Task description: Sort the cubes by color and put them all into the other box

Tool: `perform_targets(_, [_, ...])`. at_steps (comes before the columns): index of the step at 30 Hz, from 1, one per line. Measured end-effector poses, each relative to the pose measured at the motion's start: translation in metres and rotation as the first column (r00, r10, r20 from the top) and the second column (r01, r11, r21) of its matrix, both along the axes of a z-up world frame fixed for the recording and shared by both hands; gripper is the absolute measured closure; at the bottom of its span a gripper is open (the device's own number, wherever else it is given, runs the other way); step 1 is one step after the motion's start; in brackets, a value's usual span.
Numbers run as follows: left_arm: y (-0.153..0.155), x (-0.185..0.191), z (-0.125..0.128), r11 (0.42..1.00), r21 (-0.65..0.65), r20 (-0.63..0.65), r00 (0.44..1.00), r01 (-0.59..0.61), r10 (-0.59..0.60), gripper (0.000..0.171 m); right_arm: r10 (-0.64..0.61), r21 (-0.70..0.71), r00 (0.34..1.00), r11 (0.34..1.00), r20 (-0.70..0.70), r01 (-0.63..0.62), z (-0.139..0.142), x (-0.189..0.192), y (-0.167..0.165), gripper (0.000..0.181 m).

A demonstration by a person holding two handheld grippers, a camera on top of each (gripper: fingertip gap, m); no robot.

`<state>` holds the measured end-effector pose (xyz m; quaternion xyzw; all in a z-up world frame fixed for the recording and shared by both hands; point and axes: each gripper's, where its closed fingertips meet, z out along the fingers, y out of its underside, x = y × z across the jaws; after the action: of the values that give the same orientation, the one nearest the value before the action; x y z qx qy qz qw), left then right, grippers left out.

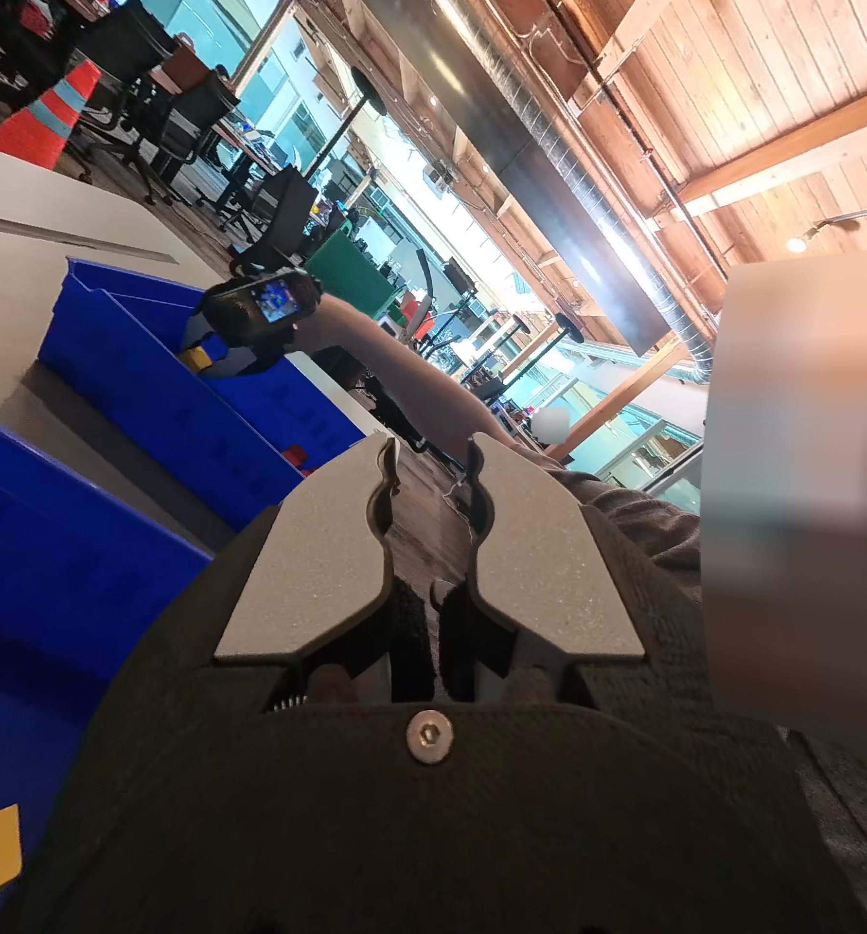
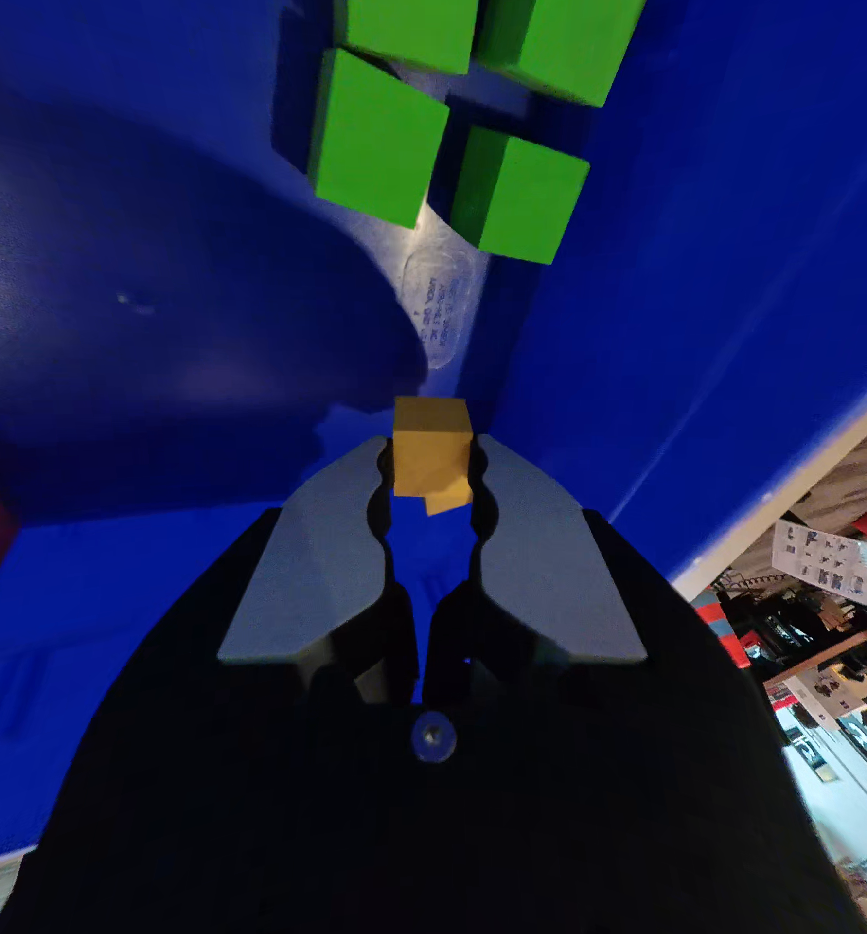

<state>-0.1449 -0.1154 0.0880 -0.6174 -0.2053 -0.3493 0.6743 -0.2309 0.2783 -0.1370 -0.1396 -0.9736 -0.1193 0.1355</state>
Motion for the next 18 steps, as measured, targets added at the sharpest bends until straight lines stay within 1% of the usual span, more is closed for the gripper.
perform_targets(3, [-0.002, -0.001, 0.002, 1.0, 0.009, -0.004, 1.0, 0.002, -0.002, 0.146, 0.001, -0.004, 1.0, 1.0, 0.009, 0.0, -0.007, -0.007, 0.002, 0.153])
perform_targets(9, [0.002, 0.004, 0.004, 0.999, 0.018, -0.004, 0.999, 0.036, -0.035, 0.147, -0.023, 0.054, 0.998, 0.998, 0.066, 0.019, -0.016, -0.009, 0.013, 0.152])
perform_targets(16, [-0.001, 0.007, 0.006, 0.999, 0.014, -0.017, 0.999, 0.038, -0.038, 0.147, -0.09, -0.021, 0.992, 0.996, 0.091, 0.092, -0.019, -0.01, 0.011, 0.152])
perform_targets(18, [-0.001, 0.008, 0.008, 0.999, 0.014, -0.023, 0.999, 0.039, -0.038, 0.147, -0.117, -0.034, 0.988, 0.992, 0.105, 0.121, -0.018, -0.008, 0.011, 0.149])
